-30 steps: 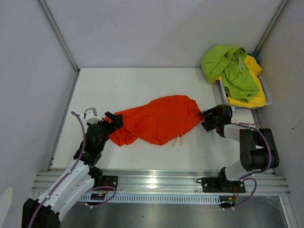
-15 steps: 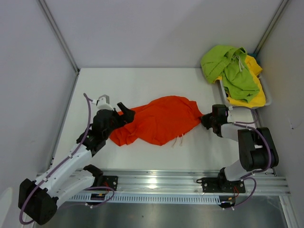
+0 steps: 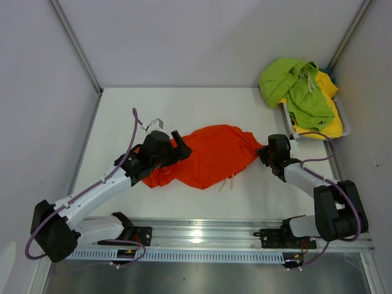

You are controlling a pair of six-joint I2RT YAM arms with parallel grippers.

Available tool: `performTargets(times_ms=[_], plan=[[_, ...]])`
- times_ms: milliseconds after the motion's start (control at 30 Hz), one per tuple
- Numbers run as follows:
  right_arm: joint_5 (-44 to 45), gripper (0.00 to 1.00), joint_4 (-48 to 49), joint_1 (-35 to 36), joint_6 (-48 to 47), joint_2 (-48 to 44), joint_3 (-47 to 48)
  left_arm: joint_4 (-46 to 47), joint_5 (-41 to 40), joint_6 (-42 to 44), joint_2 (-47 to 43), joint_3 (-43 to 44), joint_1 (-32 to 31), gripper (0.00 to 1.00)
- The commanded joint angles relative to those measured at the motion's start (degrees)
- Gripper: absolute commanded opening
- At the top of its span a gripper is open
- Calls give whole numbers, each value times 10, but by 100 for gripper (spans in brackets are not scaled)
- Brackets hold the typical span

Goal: Fold and stack the shorts
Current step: Flatten the shorts out

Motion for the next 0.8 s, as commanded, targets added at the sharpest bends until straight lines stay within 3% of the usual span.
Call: performTargets(times_ms=[0,167,267,467,767], plan=[[31,0,-5,5,-11,-18,10,-19,-39,-43,-6,-3,19,98],[31,0,0,12,-16,-17,11,106,82,-1,19,-69,54,99],[35,0,0,16,-19,-17,11,79,102,26,81,-16,45,98],[45,0,0,24,-27,-17,8,-28,9,30,171,79,6,99],[65,0,-1,36,-42,-22,7,-109,-41,0,287,179,-19,95]])
